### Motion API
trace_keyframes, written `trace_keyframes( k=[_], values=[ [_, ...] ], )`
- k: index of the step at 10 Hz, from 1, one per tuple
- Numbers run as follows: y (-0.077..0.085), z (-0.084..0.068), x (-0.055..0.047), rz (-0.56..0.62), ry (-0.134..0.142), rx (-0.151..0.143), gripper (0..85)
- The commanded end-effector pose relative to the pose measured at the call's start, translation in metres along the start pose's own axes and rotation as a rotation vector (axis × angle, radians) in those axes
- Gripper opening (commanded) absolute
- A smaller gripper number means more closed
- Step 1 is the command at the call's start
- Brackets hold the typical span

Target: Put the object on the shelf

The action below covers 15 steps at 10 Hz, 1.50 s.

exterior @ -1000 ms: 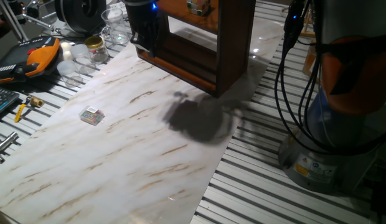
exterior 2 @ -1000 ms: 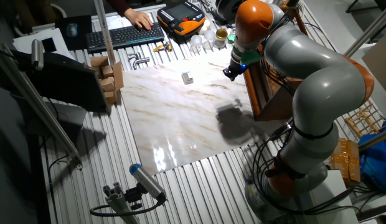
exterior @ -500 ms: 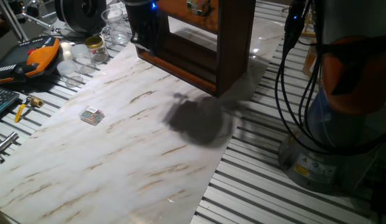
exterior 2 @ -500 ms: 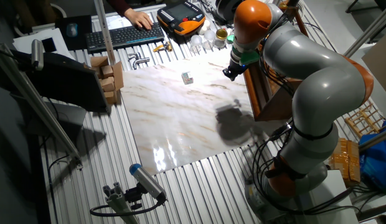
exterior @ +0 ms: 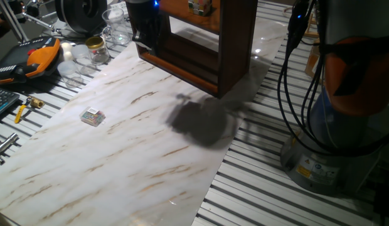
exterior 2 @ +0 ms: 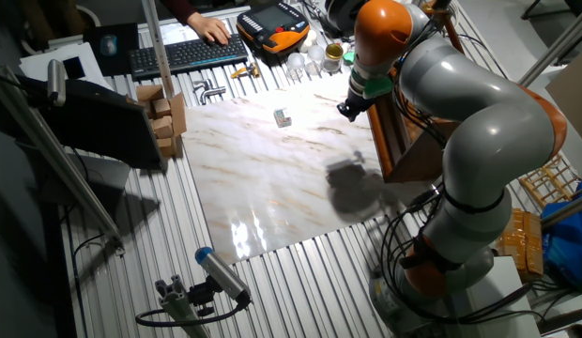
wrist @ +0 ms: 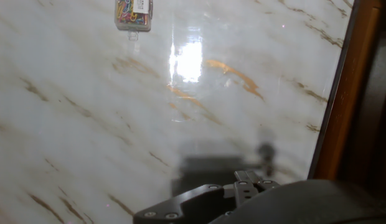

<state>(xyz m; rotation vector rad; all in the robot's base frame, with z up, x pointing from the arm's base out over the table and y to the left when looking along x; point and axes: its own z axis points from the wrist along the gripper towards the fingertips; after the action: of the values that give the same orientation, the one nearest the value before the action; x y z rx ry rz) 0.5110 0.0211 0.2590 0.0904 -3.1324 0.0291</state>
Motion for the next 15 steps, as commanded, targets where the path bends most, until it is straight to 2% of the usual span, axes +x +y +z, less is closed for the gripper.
trace_keyframes(
  k=[1, 10, 15],
  values=[
    [-0.0002, 0.0002, -0.0003, 0.0, -0.002, -0.002, 0.0],
    [0.0003, -0.0027, -0.0017, 0.007, -0.005, -0.002, 0.0],
    [0.0023, -0.0023, 0.0001, 0.017, -0.012, 0.016, 0.0]
  ],
)
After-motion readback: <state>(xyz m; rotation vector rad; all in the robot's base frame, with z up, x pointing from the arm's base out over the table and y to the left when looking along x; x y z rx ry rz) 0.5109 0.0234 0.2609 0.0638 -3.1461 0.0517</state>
